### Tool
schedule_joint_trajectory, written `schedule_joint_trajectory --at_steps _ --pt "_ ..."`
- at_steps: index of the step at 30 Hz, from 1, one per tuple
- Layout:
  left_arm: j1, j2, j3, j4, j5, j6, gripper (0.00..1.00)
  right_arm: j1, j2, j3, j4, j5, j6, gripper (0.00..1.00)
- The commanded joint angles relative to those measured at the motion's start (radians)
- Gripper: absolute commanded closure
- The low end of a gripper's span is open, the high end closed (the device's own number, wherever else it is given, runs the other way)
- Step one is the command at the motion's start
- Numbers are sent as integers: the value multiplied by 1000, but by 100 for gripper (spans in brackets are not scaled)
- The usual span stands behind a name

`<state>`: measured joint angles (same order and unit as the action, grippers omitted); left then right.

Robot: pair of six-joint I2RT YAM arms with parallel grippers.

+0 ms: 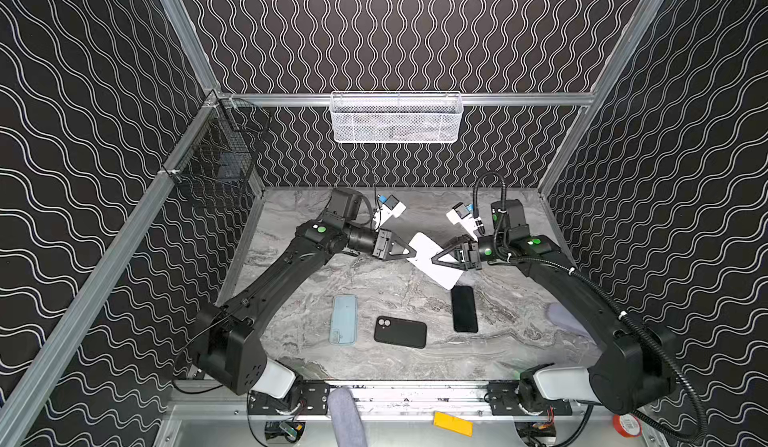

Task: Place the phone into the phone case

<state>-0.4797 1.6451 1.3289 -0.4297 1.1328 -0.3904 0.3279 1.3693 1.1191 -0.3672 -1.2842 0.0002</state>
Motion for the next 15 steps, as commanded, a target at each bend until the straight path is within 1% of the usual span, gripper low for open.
schedule_joint_trajectory --at_steps 1,4,6,12,13,14,15 --pt "0 16 10 95 -18 -28 100 3 2 3 -1 -54 -26 64" --pt "0 27 18 102 -19 -38 100 3 5 1 6 -49 -13 70" --pt "0 34 25 101 -21 -39 100 3 8 1 17 -47 -1 77" --pt "0 49 32 111 -32 -51 100 3 16 3 30 -39 24 85" --pt "0 51 33 108 -36 -55 97 3 15 3 34 -36 30 87" --pt "0 51 31 113 -43 -60 86 3 16 4 41 -28 43 88" --pt "0 53 31 115 -47 -63 79 3 15 3 50 -22 53 89"
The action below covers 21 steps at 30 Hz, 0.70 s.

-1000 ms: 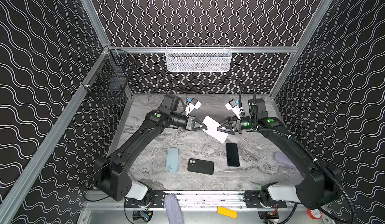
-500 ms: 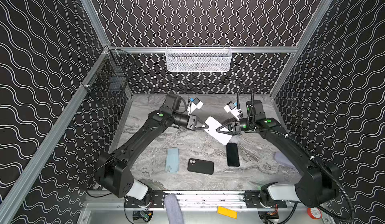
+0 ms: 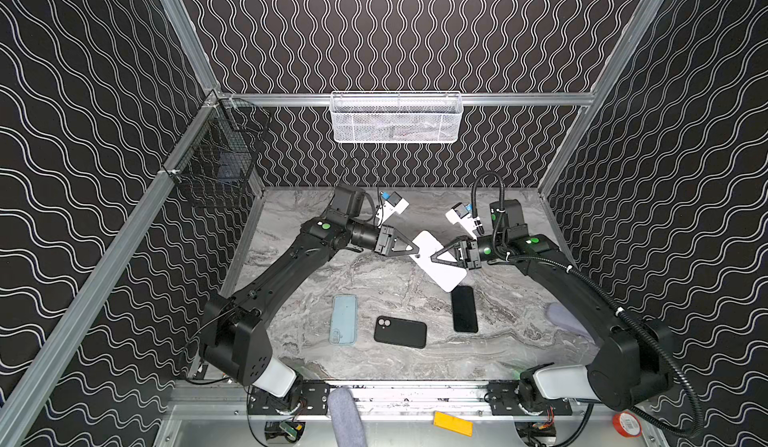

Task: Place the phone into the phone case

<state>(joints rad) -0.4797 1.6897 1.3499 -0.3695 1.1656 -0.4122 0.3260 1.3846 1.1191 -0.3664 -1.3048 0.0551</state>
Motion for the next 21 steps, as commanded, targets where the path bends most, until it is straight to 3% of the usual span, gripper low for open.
schedule_joint_trajectory --at_steps 1,5,9,15,21 --pt "1 9 9 56 -88 -47 68 4 -1 3 61 4 13 91" --pt "2 1 10 67 -141 -66 33 -4 -7 -4 124 38 93 95" --pt "18 -32 -5 107 -200 -100 11 -12 -15 -18 195 70 180 98" --pt "52 -139 -81 208 -316 -159 3 -16 -42 -33 277 157 308 100" --pt "50 -233 -209 326 -381 -237 3 -15 -115 -114 528 385 603 100"
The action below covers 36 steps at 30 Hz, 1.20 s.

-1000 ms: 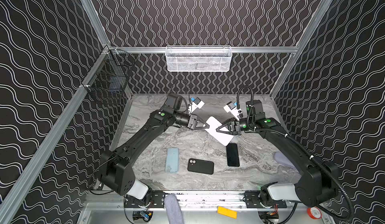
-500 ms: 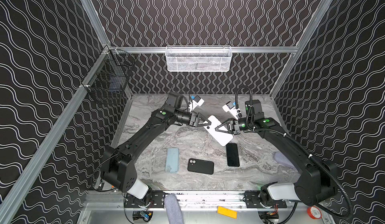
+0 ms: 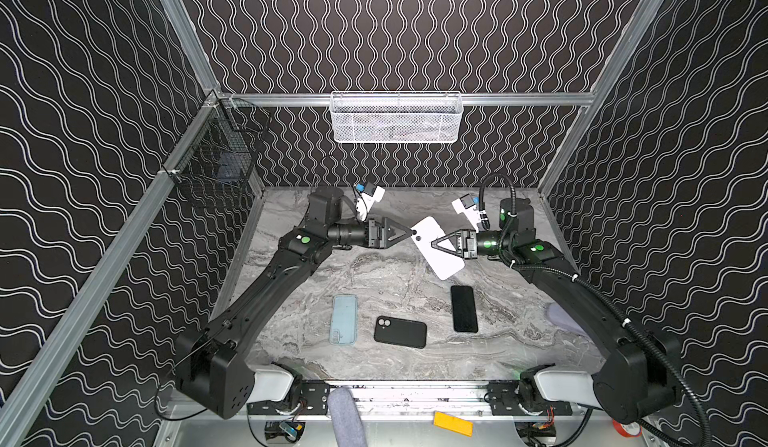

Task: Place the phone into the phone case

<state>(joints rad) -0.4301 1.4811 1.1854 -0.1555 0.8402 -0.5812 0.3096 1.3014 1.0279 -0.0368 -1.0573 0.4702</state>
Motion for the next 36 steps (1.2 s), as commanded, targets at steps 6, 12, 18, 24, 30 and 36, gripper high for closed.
schedule_joint_trajectory --at_steps 6,12,18,24,30,36 --pt "-34 -63 -182 269 -108 -195 4 12 -79 -100 291 366 366 100" --pt "-90 -47 -213 343 -126 -240 6 63 -120 -164 332 577 407 100" --pt "-127 -30 -236 361 -156 -260 15 106 -140 -178 278 705 368 100" --pt "-166 15 -275 519 -148 -360 21 121 -104 -195 346 678 403 100" --pt "-181 37 -276 555 -161 -381 26 149 -92 -226 434 647 434 100" --pt "-196 56 -261 536 -173 -370 30 152 -74 -248 530 605 480 100"
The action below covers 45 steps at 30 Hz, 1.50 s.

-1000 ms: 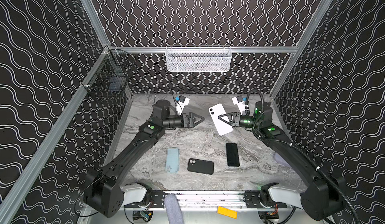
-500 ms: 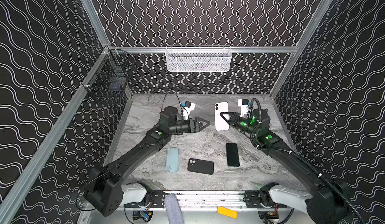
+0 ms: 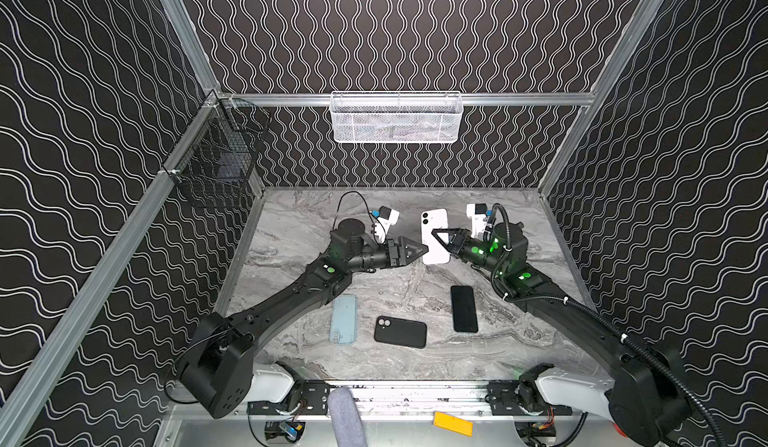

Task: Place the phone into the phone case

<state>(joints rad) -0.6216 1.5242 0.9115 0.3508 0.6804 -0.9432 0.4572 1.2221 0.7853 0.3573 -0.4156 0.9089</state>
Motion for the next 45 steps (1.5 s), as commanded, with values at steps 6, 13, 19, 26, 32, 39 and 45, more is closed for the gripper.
schedule_joint_trajectory --at_steps 6,13,19,26,32,39,45 --pt "-7 -21 38 -125 -94 75 33 3 -12 -14 142 -36 38 100" --pt "-19 1 39 -94 -81 60 40 5 -15 -29 207 -46 72 100" --pt "-83 -75 113 -391 -353 280 39 9 -33 -10 117 36 86 100" --pt "-235 -110 229 -658 -839 673 16 4 -33 73 -95 147 143 100" --pt "-406 -141 108 -430 -1186 1133 9 -15 5 203 -248 137 147 100" --pt "-485 -174 -235 306 -1093 1687 9 -62 52 307 -416 105 246 100" --pt "-517 -46 -241 643 -1155 1926 12 -78 63 333 -533 95 312 100"
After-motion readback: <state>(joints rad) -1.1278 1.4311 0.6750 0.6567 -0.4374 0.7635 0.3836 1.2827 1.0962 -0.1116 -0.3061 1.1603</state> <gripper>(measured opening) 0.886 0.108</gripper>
